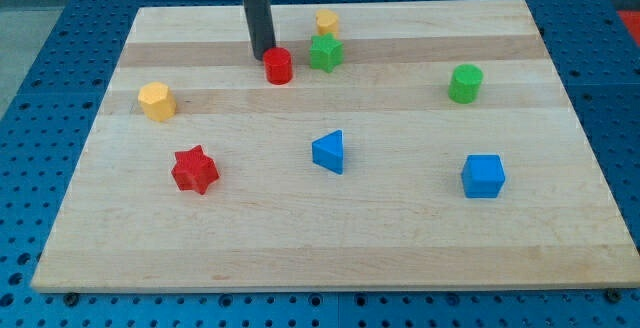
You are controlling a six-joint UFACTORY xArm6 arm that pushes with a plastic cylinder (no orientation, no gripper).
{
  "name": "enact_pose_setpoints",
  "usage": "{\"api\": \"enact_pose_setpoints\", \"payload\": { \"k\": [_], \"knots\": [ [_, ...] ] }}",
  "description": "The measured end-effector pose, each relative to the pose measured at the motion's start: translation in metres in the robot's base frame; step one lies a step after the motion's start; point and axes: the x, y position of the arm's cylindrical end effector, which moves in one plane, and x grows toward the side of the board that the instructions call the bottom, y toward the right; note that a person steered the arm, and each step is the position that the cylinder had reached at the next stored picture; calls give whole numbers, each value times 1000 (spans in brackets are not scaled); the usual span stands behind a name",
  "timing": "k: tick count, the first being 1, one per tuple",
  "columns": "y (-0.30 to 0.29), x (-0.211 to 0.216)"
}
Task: Push the red circle towards the center
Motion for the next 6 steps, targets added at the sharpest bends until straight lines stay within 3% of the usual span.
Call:
{"api": "enact_pose_setpoints", "payload": {
  "k": [6],
  "knots": [
    [21,14]
  ]
}}
